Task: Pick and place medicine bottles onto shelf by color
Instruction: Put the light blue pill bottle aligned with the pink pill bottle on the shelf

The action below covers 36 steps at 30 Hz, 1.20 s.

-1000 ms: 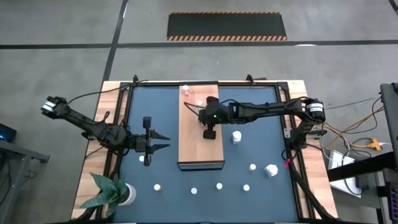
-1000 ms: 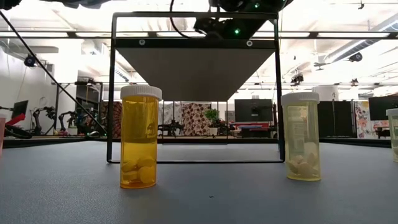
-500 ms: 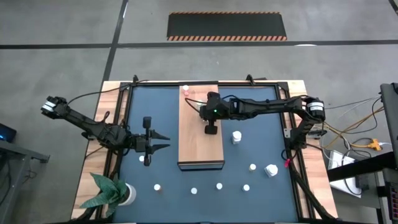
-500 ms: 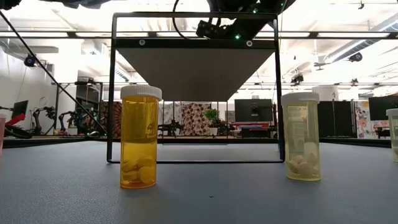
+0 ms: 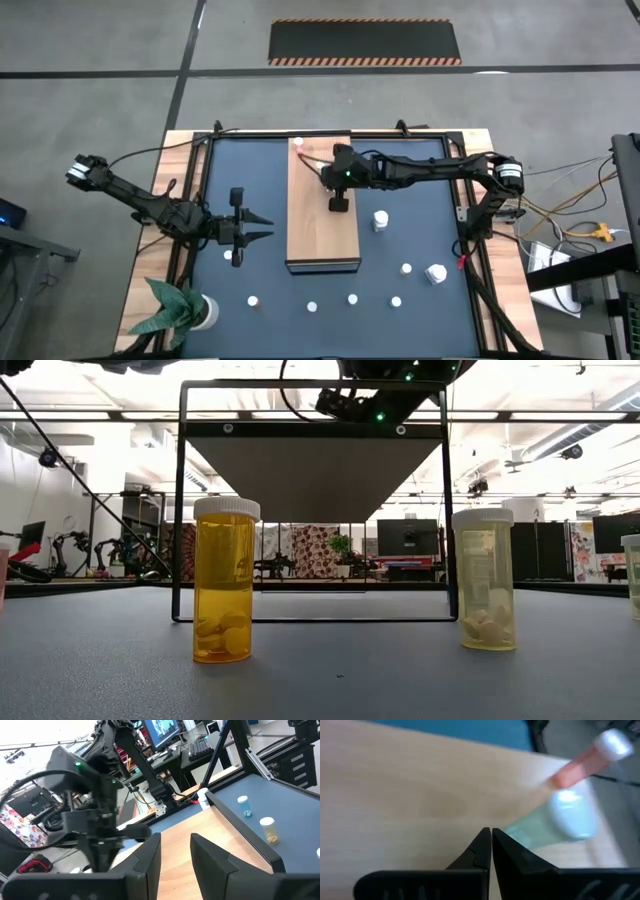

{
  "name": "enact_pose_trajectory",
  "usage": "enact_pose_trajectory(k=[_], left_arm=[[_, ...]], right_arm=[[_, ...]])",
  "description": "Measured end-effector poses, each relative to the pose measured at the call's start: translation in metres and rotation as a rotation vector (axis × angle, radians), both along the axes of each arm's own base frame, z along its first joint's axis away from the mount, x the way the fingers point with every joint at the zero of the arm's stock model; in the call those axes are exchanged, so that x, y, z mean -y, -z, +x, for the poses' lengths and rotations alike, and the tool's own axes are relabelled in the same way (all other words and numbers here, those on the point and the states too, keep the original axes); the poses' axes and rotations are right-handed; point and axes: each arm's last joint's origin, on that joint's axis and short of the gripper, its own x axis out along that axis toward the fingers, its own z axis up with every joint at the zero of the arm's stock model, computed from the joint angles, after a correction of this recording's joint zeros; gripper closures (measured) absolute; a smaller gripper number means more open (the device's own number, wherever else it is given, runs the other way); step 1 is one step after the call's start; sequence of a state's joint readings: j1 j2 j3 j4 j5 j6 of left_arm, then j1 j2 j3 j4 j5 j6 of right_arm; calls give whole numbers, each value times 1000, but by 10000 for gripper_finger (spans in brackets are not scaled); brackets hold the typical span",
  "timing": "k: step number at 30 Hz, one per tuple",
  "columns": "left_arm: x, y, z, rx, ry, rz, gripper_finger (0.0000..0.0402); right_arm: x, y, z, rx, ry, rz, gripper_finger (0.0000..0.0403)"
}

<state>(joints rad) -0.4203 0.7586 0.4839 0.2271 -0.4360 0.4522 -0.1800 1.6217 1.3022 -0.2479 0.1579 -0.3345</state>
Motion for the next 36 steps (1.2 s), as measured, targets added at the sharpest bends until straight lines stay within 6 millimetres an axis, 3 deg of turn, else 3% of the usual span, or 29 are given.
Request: enact_pose_trajectory(k=[4,13,19,27,36], left_arm=[[0,0,0,1,0,-1,314],[0,0,0,1,0,0,314],[0,0,0,1,0,0,314],[0,0,0,1,0,0,314],[0,0,0,1,0,0,314]], right_arm=[[11,0,-3,-3,22,-2,394],[10,0,-1,11,-2,5,394],[27,2,0,26,14,-31,394],[24,4,-1,3,0,-22,394],[43,-1,-3,39,20,-82,394]])
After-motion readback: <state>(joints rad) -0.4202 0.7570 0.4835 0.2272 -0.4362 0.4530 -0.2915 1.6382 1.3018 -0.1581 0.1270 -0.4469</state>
